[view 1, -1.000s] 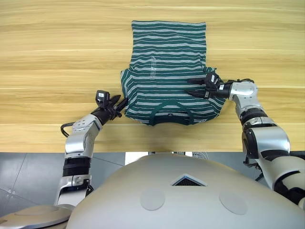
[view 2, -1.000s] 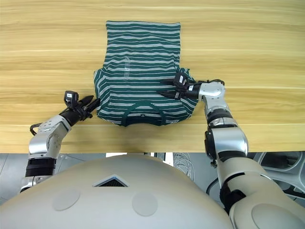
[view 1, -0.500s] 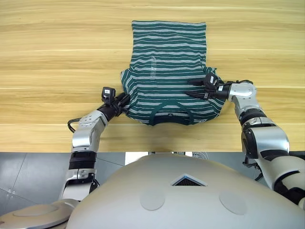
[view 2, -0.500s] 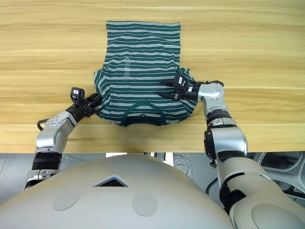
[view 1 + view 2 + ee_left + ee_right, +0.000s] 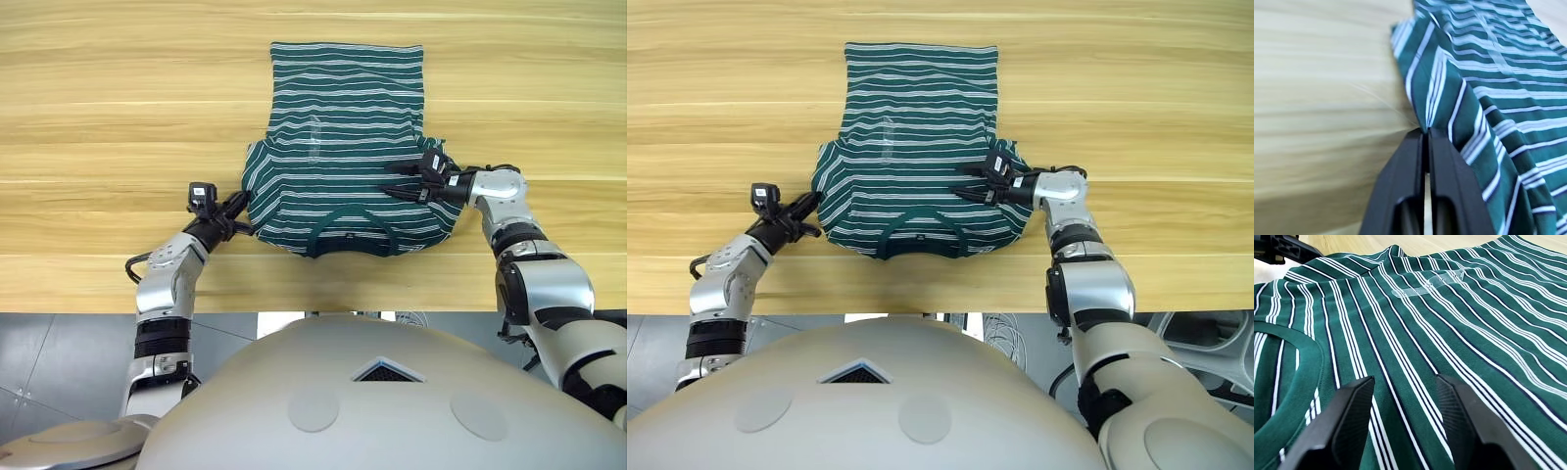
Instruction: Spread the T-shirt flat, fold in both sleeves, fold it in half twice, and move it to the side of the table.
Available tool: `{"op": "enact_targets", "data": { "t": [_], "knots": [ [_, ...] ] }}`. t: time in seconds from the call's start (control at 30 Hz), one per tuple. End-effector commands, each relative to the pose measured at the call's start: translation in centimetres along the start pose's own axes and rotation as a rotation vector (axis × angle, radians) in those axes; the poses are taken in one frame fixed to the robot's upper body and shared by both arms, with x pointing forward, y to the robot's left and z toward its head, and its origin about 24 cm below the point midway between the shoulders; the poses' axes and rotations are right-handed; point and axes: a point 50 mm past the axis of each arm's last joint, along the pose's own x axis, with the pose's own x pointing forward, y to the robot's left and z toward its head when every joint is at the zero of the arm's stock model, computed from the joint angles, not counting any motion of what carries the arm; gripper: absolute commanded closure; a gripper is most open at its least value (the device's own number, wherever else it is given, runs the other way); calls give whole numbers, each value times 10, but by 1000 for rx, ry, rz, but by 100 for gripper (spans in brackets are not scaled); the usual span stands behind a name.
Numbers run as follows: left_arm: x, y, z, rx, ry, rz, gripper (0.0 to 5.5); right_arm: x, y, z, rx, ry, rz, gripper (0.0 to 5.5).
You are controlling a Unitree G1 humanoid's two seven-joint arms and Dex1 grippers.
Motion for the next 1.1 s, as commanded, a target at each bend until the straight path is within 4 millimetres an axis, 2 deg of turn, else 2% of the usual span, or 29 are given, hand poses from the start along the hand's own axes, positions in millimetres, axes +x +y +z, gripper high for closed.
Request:
{"op": "enact_targets", "data": {
  "t": [0.03,0.3,0.4,0.6,0.67,0.87,0.97,1.03,1.1],
  "knots": [
    [-10,19,9,6,-43,79,547,0,-5,5,-17,7,-4,317],
    [-12,27,19,4,-110,117,547,0,-7,6,-20,15,-4,317],
    [-10,17,28,8,-149,65,547,0,-7,8,-16,-14,-9,317],
    [-7,2,24,15,-127,1,547,-2,-5,9,-6,-73,11,317],
    [-4,-9,27,13,-139,-42,547,-3,-6,10,-2,-81,-6,317],
    [14,-64,20,20,-98,-247,547,-2,-7,11,7,-89,-26,317],
    [17,-87,24,58,-102,-332,547,-1,-7,11,12,-88,-28,317],
    [19,-96,24,80,-87,-366,547,-1,-7,10,15,-89,-31,317],
    [23,-98,14,107,-26,-371,547,1,-6,9,19,-91,-28,317]
  ]
}}
